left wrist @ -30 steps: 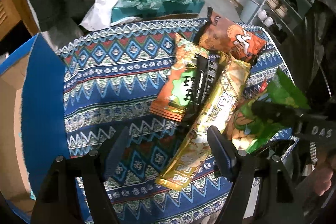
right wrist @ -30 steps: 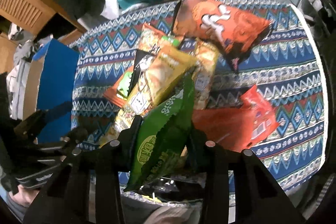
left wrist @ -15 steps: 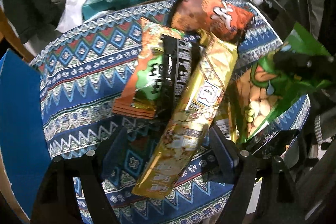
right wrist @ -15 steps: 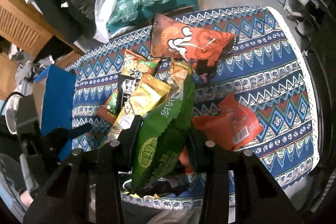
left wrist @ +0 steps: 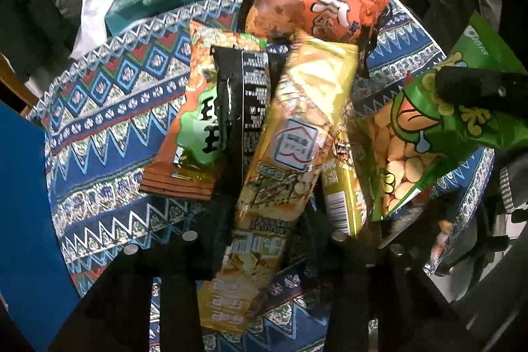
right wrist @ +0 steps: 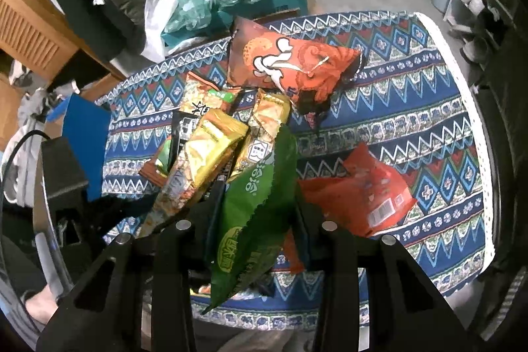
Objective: Organize snacks
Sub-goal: 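Grasp the yellow stick-snack bag with the left tool while the right tool grasps the green pea-snack bag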
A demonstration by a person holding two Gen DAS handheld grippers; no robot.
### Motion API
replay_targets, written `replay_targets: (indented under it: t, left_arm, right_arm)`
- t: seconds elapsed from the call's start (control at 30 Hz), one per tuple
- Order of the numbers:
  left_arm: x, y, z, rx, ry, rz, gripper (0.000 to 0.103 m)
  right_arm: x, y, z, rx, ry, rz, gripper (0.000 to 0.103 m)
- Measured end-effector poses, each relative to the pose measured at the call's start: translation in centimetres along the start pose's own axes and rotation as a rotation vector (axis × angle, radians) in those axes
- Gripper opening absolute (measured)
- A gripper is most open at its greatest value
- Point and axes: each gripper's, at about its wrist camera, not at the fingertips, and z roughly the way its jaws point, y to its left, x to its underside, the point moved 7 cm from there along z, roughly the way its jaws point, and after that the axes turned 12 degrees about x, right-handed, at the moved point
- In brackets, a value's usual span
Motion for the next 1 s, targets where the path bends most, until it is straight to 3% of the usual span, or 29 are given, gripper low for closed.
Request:
replay_targets:
  t: [0.13, 1.0]
  left_arm:
    - [0.1, -0.2, -0.6, 0.002, -0.014, 0.003, 0.031]
    - [-1.1, 2.2, -11.0, 0.01, -0.212, -0.098, 0.031]
  right_arm:
    - [-0.3, 0.2, -0.4, 0.012, -0.02, -0.013, 0.036]
    - [-1.9, 4.3, -5.0, -0.001, -0.141, -0.084, 0.035]
